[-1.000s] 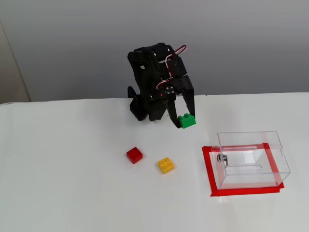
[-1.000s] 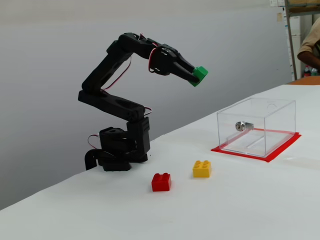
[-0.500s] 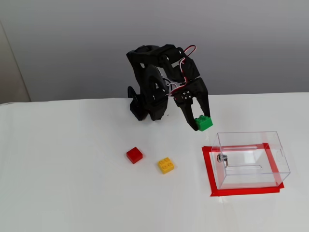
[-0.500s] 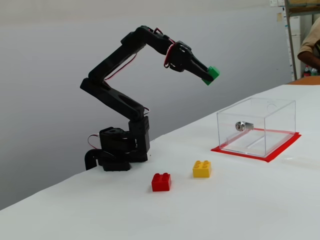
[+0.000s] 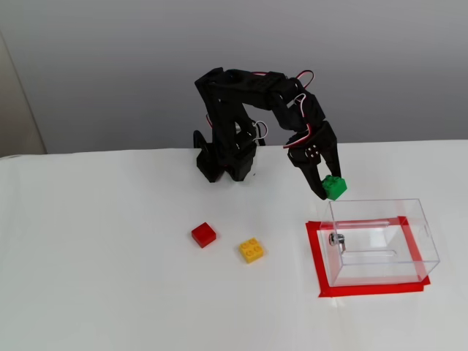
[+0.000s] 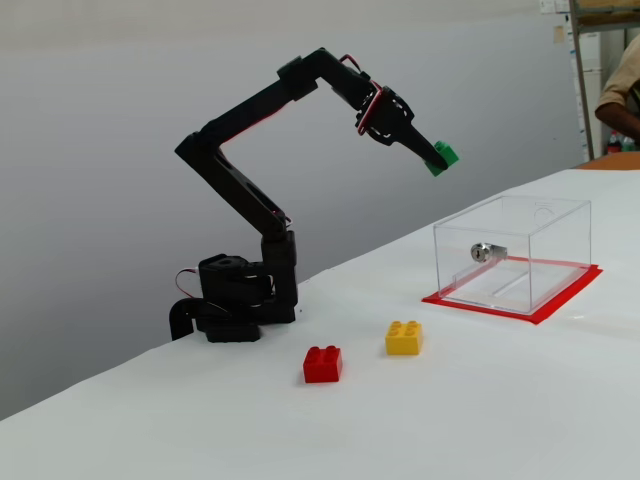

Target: Pick the green lego brick and place it into the transparent box

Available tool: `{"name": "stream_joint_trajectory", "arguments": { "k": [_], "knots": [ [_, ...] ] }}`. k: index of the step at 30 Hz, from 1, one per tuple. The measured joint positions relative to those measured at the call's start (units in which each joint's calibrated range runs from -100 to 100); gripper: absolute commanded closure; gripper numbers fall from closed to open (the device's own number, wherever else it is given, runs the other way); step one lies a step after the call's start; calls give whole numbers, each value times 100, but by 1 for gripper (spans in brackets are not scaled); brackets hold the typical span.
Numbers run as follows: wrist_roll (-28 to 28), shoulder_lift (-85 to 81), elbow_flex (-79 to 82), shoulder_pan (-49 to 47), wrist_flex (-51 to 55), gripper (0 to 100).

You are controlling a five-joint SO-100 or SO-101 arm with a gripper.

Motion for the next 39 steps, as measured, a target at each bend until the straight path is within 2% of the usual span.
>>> {"name": "stream_joint_trajectory", "arguments": {
  "k": [15, 28, 34, 39],
  "knots": [
    [-15, 2647, -2445, -449, 0, 95],
    [-15, 3552, -2648, -908, -454, 94],
    [-15, 3645, -2648, -1068, -488, 75],
    [-15, 3645, -2657, -1090, -488, 76]
  ]
}}
